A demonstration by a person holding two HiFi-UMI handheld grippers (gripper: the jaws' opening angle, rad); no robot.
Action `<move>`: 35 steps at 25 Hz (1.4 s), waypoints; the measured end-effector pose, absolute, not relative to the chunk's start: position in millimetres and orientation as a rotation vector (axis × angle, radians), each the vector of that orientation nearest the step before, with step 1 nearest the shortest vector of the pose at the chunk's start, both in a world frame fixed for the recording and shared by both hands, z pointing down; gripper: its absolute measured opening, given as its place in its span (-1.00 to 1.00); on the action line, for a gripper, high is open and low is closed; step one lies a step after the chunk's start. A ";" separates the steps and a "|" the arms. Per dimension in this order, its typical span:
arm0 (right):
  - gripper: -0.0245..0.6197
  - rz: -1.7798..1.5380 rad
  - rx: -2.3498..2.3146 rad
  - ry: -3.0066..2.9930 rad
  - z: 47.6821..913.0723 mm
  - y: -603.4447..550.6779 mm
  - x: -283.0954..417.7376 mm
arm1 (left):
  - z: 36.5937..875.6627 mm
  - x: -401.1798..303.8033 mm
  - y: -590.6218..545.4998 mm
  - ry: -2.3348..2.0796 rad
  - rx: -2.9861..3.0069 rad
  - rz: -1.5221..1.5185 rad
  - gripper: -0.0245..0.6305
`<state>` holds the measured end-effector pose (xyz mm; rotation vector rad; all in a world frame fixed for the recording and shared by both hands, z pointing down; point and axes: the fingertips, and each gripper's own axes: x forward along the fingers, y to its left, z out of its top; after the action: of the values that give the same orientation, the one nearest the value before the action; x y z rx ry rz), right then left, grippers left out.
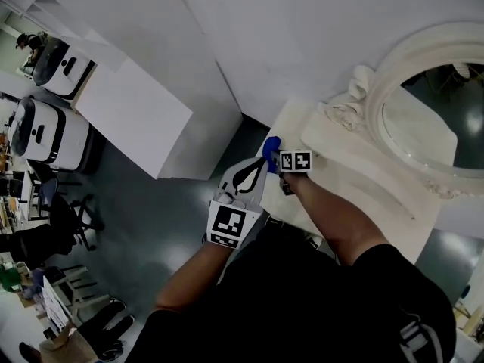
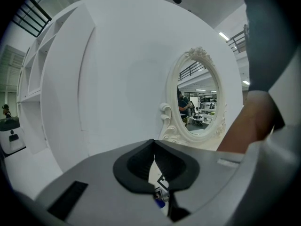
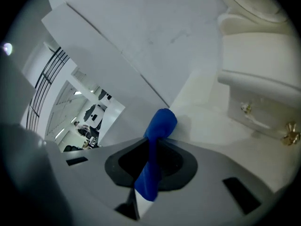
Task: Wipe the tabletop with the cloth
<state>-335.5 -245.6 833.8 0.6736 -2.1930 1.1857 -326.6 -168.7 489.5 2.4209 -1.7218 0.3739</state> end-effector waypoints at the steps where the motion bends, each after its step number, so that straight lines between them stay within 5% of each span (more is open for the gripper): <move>1: -0.80 1.187 0.685 -2.174 840.1 -245.6 -330.6 | 492.0 -327.4 -167.9 -1.719 2.417 0.378 -0.89; 14: -0.80 1.147 0.801 -2.078 859.2 -226.9 -243.2 | 486.3 -295.3 -176.0 -1.647 2.488 0.379 -0.89; 35: -0.80 1.135 1.206 -1.883 860.9 -208.0 74.1 | 469.2 -126.7 -175.2 -1.406 2.662 0.389 -0.89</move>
<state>74.1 -208.0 860.9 1.2058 -1.8827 1.1346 -126.7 -175.2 469.2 2.6624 -1.4064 0.3885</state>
